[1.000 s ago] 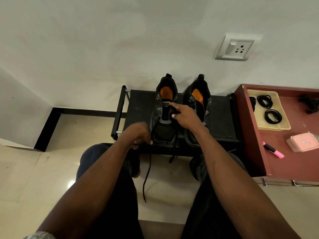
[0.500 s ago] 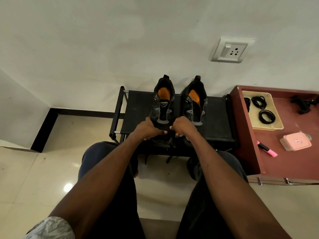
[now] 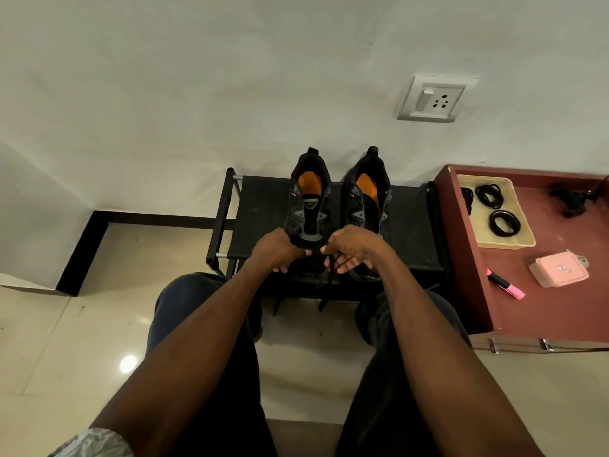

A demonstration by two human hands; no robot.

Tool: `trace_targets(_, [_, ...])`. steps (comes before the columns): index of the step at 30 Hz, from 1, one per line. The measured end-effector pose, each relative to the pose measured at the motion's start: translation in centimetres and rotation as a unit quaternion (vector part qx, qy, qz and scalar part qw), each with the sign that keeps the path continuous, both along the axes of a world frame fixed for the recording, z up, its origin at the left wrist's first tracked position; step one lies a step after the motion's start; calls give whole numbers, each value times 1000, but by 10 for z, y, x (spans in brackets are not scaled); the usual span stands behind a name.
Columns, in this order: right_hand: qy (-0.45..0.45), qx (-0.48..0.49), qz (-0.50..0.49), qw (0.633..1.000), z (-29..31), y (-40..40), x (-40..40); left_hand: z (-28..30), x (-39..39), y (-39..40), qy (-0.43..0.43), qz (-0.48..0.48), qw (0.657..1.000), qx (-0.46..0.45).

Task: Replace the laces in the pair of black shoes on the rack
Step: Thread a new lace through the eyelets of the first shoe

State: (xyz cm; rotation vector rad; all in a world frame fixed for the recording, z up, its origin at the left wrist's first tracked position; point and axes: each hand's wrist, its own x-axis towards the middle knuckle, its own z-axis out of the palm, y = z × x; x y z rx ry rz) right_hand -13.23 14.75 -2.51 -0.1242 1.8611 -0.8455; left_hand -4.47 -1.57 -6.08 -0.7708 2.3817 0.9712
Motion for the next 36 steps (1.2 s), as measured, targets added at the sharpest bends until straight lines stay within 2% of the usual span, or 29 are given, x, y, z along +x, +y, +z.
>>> trace_targets(4, [-11,-44,30,999,3,3,1,3,2,-1,23,-16,1000,-8])
trace_targets(7, [-20,-84,5,996,0,7,3,5,1,-1,24,-25,999,7])
trace_targets(10, [8,-48,-32,998,-12,7,9,9,-1,-4,24,2,999,49])
trace_targets(13, [98,20,-48,994,-21,7,8,13,1,-8,17,3,997,70])
trace_targets(17, [86,17,-72,994,-17,7,9,13,5,-12,17,47,991,122])
trace_targets(18, [110,15,-68,991,-20,7,10,12,6,-12,17,60,989,132])
trace_targets(21, [313,34,-41,948,-35,3,19,14,8,-12,26,64,987,142])
trace_targets(23, [364,3,-45,930,-37,-3,23,15,9,-12,30,67,988,138])
trace_targets(26, [355,-13,-31,934,-31,-17,18,11,9,-9,39,83,989,120])
trace_targets(30, [325,21,-4,945,-33,-29,7,10,12,-5,61,36,996,55])
trace_targets(36, [346,52,-1,937,-30,-32,7,-4,25,-7,114,97,985,91])
